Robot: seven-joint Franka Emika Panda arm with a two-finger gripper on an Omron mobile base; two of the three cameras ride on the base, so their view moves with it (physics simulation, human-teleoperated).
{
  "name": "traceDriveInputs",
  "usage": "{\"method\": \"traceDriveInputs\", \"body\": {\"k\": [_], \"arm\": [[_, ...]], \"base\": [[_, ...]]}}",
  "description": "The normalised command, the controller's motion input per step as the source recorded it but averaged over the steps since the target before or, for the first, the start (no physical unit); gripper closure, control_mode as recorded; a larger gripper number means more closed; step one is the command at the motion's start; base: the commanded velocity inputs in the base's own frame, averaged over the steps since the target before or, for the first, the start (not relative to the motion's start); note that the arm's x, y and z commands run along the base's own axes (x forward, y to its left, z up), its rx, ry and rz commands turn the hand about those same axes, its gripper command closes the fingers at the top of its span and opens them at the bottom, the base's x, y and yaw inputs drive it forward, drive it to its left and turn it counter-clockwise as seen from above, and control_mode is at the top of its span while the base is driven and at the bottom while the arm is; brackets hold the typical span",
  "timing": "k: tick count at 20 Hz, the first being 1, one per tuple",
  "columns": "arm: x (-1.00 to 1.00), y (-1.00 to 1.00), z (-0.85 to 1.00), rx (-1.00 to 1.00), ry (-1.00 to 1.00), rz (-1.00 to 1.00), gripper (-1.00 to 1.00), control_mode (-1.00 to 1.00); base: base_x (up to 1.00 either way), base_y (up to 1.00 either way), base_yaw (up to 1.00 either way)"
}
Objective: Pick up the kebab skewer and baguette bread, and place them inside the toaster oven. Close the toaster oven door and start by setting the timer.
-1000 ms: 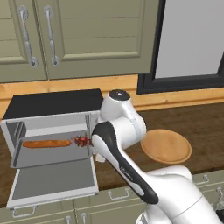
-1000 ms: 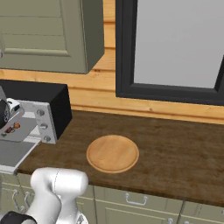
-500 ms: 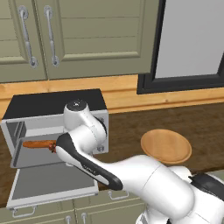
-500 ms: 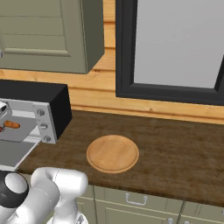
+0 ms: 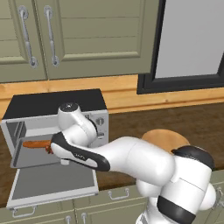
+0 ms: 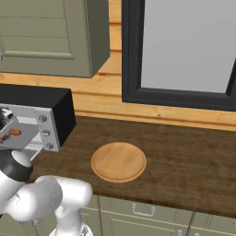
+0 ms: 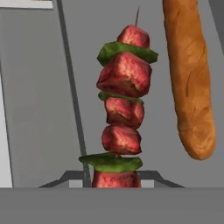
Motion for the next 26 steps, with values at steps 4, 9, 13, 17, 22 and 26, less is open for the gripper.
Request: {"method": "traceDriveInputs", "body": {"k": [4, 9, 13, 17, 22, 26], "arm": [[0.15, 0.21, -0.48, 0.02, 0.00, 0.00, 1.00, -1.00], [0.00, 0.13, -0.28, 0.01, -0.01, 0.00, 1.00, -1.00], [-0.10, 0.14, -0.22, 0.01, 0.00, 0.00, -1.00, -1.00], [-0.26, 0.11, -0.24, 0.00, 0.00, 0.00, -1.00, -1.00], [-0.15, 0.01, 0.02, 0.00, -0.05, 0.00, -1.00, -1.00], [-0.07, 0.01, 0.32, 0.00, -0.07, 0.00, -1.00, -1.00]], "base": [[0.00, 0.00, 0.00], [0.00, 0.00, 0.00], [0.00, 0.00, 0.00], [0.00, 0.00, 0.00], [0.00, 0.00, 0.00], [0.00, 0.00, 0.00]]}}
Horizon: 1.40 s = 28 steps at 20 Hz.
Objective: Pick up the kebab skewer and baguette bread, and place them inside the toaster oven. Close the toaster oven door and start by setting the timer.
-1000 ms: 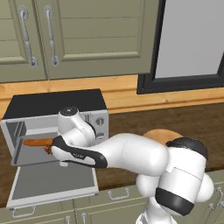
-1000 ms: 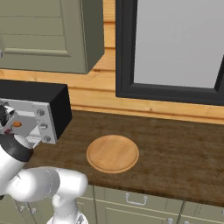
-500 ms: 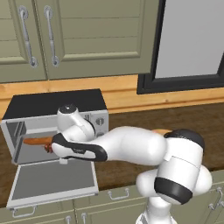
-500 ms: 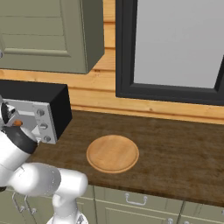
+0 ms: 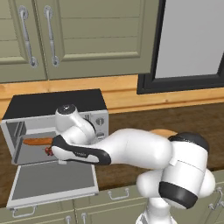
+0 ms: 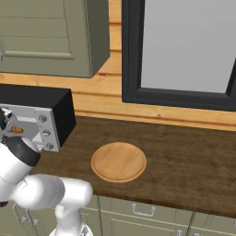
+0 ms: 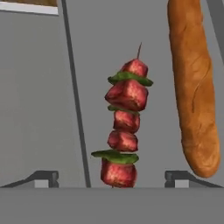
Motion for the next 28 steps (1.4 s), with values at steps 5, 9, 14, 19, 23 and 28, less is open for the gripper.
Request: {"method": "traceDriveInputs", "body": {"k": [5, 9, 14, 19, 23, 28], "arm": [[-0.70, 0.14, 0.52, 0.02, -0.11, 0.00, -1.00, -1.00], [-0.93, 0.09, 0.01, 0.18, 0.00, -0.35, -1.00, -1.00], [-0.95, 0.00, 0.00, 0.16, 0.05, -0.67, -1.00, -1.00], [-0.45, -0.12, -0.14, 0.11, 0.05, -0.75, -1.00, -1.00], [0.03, -0.19, -0.44, 0.06, 0.09, -0.75, -1.00, -1.00], [0.47, 0.12, -0.47, 0.15, -0.04, -0.55, -1.00, -1.00]], "base": [[0.00, 0.00, 0.00], [0.00, 0.00, 0.00], [0.00, 0.00, 0.00], [0.00, 0.00, 0.00], [0.00, 0.00, 0.00], [0.00, 0.00, 0.00]]}}
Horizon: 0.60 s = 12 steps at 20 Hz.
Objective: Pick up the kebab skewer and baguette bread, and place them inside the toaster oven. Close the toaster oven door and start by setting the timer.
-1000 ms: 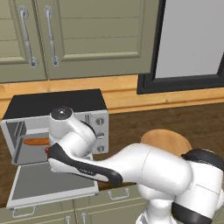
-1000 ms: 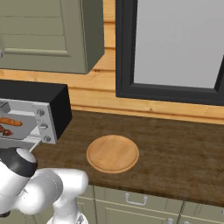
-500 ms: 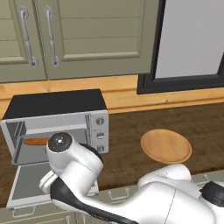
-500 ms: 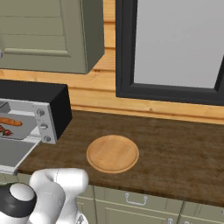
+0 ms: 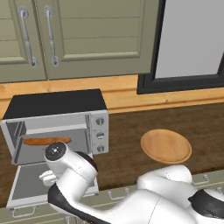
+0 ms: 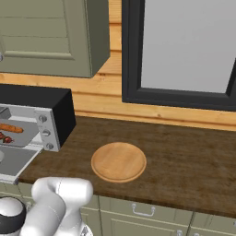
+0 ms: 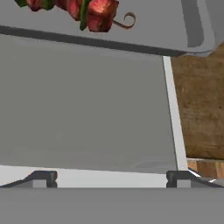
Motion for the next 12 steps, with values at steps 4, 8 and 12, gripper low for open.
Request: {"method": "traceDriveInputs", "body": {"k": [4, 8, 12], "arm": [[0.24, 0.08, -0.16, 0.22, -0.04, -0.37, -1.00, -1.00], [0.30, 0.00, -0.20, 0.22, 0.00, -0.28, -1.00, -1.00], [0.26, 0.00, -0.21, 0.19, 0.00, -0.22, -1.00, -1.00]], "base": [[0.00, 0.00, 0.00], [0.00, 0.00, 0.00], [0.00, 0.00, 0.00]]}}
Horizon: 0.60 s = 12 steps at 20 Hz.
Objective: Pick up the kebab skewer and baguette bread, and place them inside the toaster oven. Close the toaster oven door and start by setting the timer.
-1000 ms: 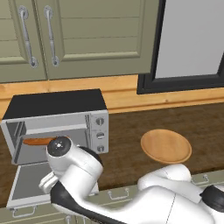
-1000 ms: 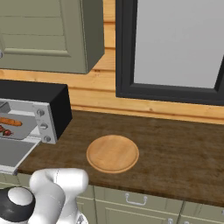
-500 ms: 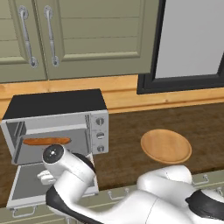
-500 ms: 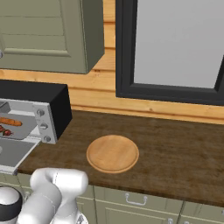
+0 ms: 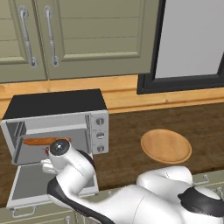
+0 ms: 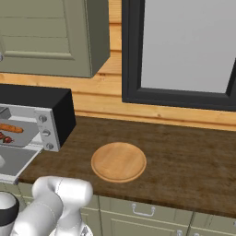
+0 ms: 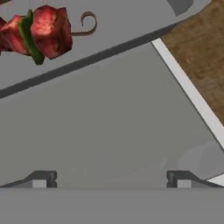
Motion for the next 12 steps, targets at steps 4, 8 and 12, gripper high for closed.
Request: {"method": "traceDriveInputs", "body": {"k": [4, 8, 12], "arm": [[0.24, 0.00, -0.36, 0.13, 0.00, -0.20, -1.00, -1.00], [0.55, 0.00, -0.07, 0.04, 0.00, -0.12, -1.00, -1.00], [0.62, 0.00, 0.03, 0.00, 0.00, -0.07, -1.00, -1.00]], "base": [[0.00, 0.00, 0.00], [0.00, 0.00, 0.00], [0.00, 0.00, 0.00]]}}
